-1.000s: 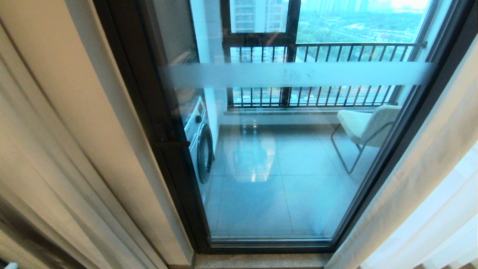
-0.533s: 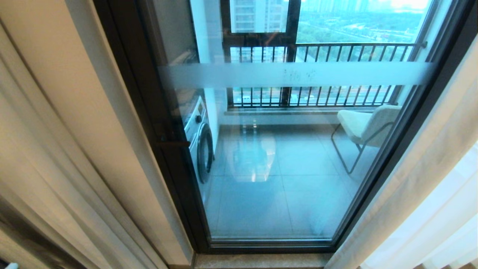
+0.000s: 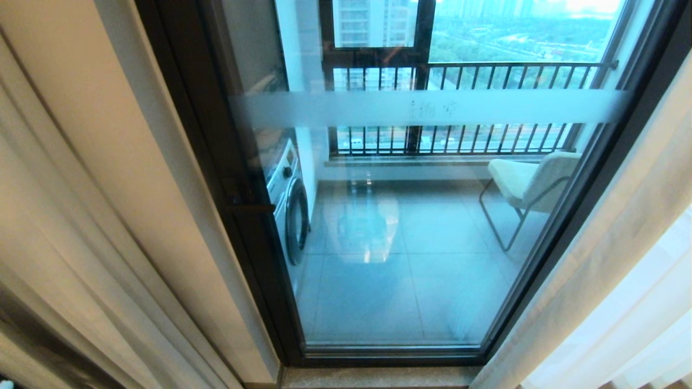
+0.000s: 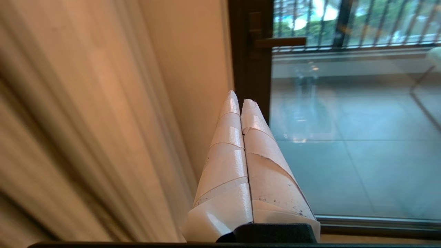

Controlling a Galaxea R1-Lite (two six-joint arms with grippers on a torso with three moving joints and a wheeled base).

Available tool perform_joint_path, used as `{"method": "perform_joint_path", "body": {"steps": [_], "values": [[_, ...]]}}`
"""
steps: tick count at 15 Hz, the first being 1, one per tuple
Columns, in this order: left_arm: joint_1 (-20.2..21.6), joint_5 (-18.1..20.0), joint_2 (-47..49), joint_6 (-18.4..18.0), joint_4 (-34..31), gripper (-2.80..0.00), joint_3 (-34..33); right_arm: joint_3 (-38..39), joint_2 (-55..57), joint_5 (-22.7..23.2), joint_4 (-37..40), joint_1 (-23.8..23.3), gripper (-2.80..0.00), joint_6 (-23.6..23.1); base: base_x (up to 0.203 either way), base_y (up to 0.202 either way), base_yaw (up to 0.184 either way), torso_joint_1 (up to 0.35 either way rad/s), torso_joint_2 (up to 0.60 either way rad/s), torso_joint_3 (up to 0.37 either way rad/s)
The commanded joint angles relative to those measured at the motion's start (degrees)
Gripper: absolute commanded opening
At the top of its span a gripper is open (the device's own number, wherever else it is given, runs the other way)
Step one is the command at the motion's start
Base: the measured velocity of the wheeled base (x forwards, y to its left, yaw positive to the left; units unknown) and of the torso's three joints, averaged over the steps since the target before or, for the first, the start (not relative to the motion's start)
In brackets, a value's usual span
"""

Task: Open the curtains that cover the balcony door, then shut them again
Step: Close the inner curtains on both sides

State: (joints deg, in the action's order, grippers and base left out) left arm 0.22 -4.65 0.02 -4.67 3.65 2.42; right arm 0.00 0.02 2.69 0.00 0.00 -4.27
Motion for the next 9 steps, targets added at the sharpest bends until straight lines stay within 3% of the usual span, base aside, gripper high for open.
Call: {"method": "perform_joint_path", "body": {"steps": [1,6,9], "values": [[0.0,-2.0,0.0,0.0,-2.6,-2.80,2.5,0.0,0.0,0.0,0.0,0.0,-2.80,0.0,0.000,0.000,0.000,0.000,0.00,0.000],[0.0,-2.5,0.0,3.1,-6.6,-2.80,6.5,0.0,0.0,0.0,0.0,0.0,-2.80,0.0,0.000,0.000,0.000,0.000,0.00,0.000],[0.0,-2.3,0.0,5.0,-13.7,-2.80,11.6,0.0,0.0,0.0,0.0,0.0,-2.80,0.0,0.000,0.000,0.000,0.000,0.00,0.000]]}}
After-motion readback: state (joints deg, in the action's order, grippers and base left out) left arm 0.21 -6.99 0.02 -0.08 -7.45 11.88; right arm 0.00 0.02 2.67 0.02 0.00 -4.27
